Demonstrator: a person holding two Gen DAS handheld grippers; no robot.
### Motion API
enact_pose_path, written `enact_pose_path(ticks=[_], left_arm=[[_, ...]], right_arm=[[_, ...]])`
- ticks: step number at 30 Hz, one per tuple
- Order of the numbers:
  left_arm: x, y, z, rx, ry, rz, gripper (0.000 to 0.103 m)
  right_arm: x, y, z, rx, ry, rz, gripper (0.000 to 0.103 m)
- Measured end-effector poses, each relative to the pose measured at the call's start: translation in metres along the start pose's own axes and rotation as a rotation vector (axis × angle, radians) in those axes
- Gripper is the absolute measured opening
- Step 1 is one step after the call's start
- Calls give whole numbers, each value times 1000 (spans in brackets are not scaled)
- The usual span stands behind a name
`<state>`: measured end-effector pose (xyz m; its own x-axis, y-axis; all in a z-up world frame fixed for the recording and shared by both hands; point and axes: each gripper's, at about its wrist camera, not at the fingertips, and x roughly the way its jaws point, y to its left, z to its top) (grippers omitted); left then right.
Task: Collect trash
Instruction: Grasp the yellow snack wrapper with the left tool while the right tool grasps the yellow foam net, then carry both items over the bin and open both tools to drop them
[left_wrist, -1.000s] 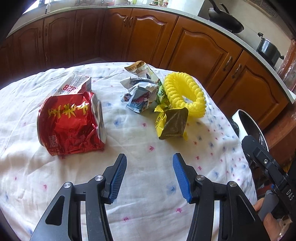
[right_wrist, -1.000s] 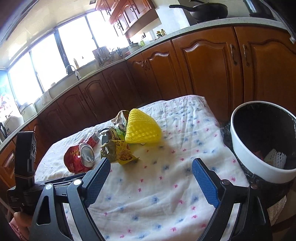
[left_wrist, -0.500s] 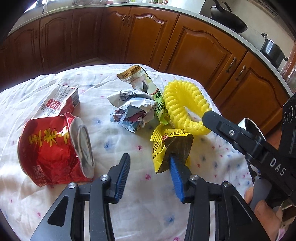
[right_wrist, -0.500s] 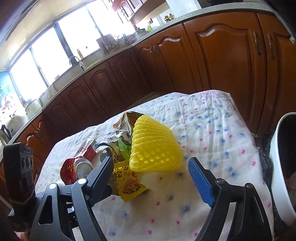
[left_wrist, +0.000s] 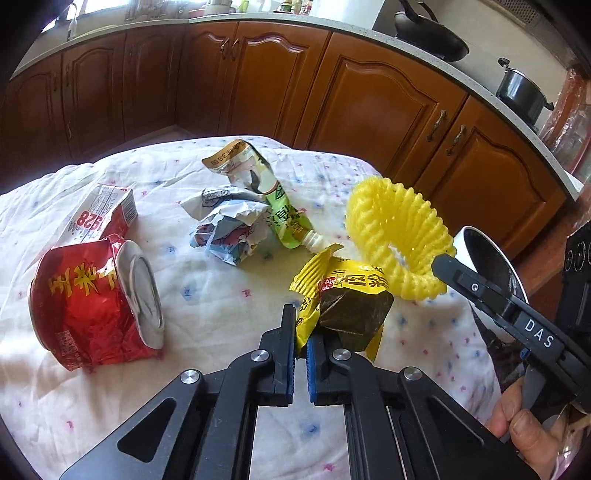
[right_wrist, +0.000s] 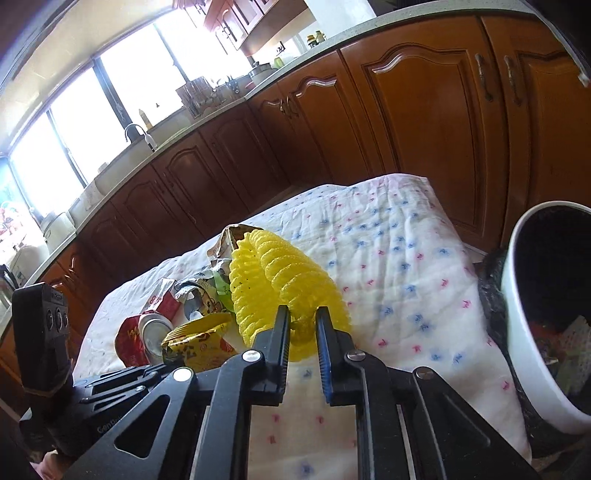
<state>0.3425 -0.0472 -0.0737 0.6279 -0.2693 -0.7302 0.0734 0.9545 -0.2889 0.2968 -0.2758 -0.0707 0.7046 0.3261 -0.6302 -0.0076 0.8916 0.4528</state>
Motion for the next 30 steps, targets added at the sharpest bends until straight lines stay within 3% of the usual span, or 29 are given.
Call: enact_pose_path(ticks=[16, 30], left_arm=[[-22, -59, -16, 102, 24, -115, 4], [-14, -125, -9, 209, 28, -167, 4]], right_arm=[[-109, -48, -30, 87, -146, -115, 13], [-159, -96, -34, 176, -235, -229, 13]])
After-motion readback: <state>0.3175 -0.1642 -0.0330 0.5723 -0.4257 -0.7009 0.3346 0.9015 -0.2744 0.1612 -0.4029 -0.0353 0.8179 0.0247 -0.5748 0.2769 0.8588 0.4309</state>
